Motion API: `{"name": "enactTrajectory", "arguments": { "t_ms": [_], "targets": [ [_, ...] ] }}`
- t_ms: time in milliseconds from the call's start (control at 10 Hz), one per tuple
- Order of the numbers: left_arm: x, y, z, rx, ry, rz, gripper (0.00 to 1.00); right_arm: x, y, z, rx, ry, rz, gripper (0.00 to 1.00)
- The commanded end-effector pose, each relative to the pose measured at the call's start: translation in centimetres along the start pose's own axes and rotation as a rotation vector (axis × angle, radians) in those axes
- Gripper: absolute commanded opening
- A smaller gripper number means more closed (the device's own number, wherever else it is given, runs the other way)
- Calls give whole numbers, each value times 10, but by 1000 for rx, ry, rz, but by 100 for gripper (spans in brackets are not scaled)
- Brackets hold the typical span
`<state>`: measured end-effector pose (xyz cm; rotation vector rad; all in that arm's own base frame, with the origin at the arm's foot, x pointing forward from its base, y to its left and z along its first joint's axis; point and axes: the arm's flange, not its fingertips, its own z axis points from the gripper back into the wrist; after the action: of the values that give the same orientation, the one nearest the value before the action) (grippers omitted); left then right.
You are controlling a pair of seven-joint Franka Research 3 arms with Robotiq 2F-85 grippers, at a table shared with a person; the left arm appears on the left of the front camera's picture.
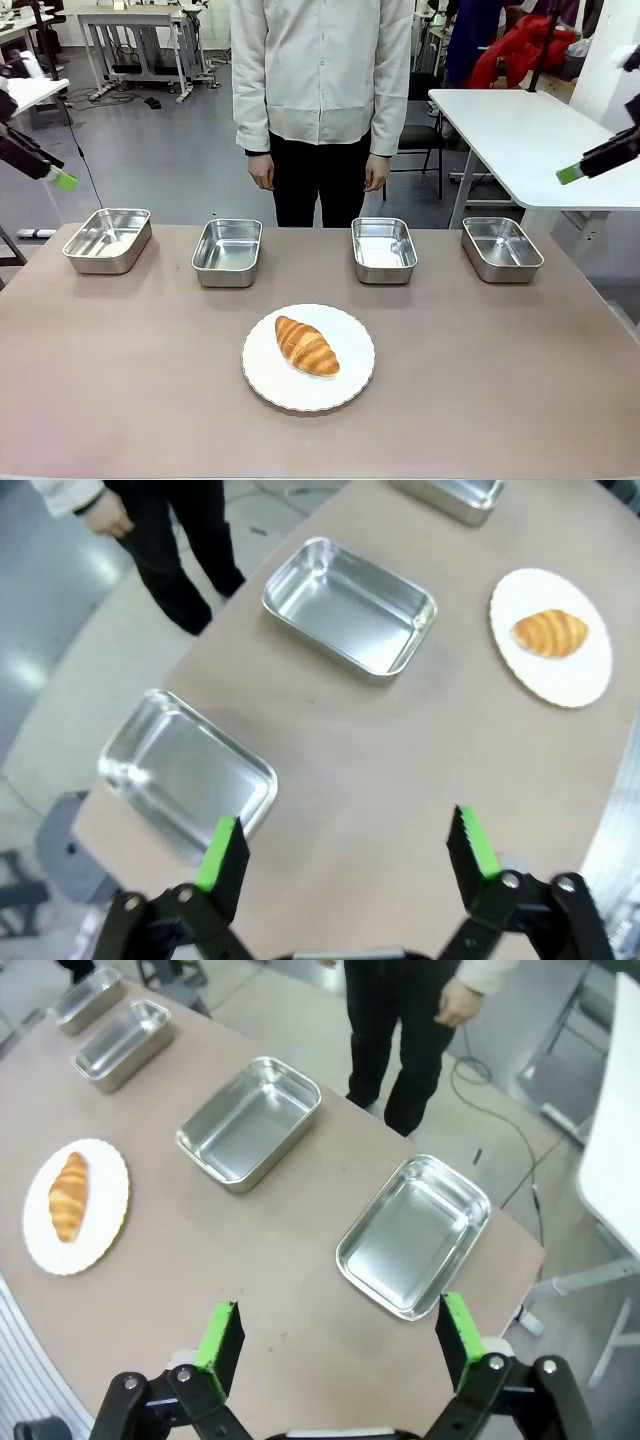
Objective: Place the bread in the container.
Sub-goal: Place the Butter Roll into the Airtight Container indicated by the human.
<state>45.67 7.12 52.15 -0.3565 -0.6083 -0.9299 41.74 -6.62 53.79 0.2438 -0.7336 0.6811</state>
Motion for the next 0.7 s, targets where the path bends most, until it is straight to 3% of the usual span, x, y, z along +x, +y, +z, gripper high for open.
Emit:
{"name": "enactTrajectory", "arguments": {
  "t_ms": [0,100,600],
  "targets": [
    [-12,13,-8,-16,-49,-74,100,-5,6,-8,38,-27,80,100],
    [0,0,0,0,0,0,100,0,0,0,0,0,0,100],
    [-1,2,-4,9,16,-19,100,-2,1,-1,-8,9,9,100]
  ]
}}
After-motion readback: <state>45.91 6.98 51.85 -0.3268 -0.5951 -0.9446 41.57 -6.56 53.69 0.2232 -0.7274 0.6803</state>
